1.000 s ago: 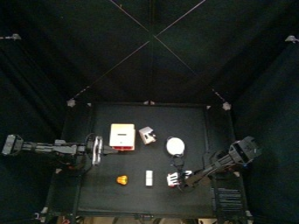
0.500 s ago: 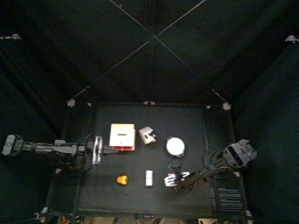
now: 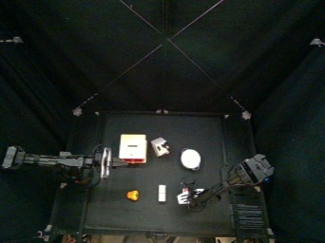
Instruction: Grab salmon sushi
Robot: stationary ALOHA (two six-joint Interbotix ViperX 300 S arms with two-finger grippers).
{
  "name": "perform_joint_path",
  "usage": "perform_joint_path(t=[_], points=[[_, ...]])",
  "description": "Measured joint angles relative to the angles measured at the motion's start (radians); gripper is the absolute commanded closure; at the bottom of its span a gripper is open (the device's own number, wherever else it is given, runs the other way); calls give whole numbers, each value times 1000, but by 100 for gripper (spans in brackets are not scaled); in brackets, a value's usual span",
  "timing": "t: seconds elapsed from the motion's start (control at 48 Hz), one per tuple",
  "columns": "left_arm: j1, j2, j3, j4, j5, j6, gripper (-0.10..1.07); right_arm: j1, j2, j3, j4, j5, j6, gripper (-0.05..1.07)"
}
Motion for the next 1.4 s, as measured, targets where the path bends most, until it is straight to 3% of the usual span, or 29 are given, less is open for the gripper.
perform_joint_path(t=[0.229, 0.5, 0.646, 1.396], points=[[-2, 2, 0, -2, -2, -2, 100, -6, 9, 11, 6, -28, -5, 15], [0, 2, 0, 0, -2, 0, 100, -9, 8, 12, 6, -29, -5, 36], [0, 2, 6, 0, -2, 5, 100, -14, 5, 12, 6, -31, -5, 42], [37, 0, 6, 0, -2, 5, 100, -28, -2, 18, -12, -37, -3, 42]])
